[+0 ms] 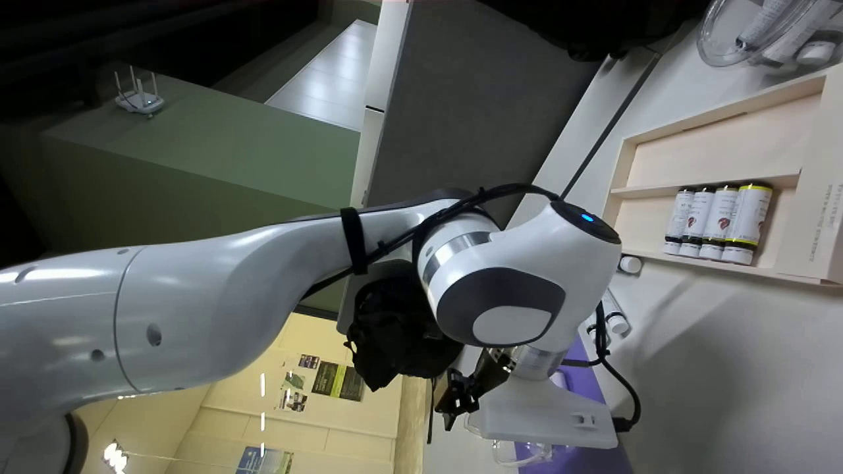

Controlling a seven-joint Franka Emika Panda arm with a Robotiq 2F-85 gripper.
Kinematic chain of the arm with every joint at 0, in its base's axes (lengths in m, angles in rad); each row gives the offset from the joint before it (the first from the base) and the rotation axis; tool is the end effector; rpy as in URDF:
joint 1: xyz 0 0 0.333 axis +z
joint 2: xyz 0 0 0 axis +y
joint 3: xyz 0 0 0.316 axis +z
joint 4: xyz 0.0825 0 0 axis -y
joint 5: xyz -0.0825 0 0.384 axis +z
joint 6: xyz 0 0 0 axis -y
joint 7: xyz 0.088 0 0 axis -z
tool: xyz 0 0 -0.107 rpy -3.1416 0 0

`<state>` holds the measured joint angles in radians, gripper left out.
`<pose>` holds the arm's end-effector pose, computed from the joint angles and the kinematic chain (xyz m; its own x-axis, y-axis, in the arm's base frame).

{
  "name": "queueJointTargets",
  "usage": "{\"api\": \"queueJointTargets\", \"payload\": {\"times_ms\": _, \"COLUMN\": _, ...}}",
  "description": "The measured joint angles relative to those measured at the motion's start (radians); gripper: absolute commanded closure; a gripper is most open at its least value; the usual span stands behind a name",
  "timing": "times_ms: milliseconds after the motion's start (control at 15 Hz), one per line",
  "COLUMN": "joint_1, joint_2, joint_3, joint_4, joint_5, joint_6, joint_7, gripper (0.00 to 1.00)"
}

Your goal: Open the lid of the transparent bowl

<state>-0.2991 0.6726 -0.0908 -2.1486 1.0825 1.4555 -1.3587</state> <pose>0.4360 -0.0731 0.0972 0.9900 0.1342 0.0444 0.0556 -0.0814 -0.9951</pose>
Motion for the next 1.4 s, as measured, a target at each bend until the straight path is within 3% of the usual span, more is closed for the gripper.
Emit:
{"api": "queueJointTargets", "payload": {"times_ms": 533, "joint_1": 0.005, "joint_2": 0.005, "joint_3": -0.036, "joint_4": -0.047, "joint_5": 0.216, "joint_6": -0.003, "joint_7": -0.043, "gripper": 0.0}}
{"api": "queueJointTargets", "payload": {"times_ms": 1400, "joint_1": 0.046, "joint_2": -0.002, "joint_3": -0.07, "joint_4": -0.085, "joint_5": 0.251, "joint_6": -0.016, "joint_7": -0.082, "gripper": 0.0}}
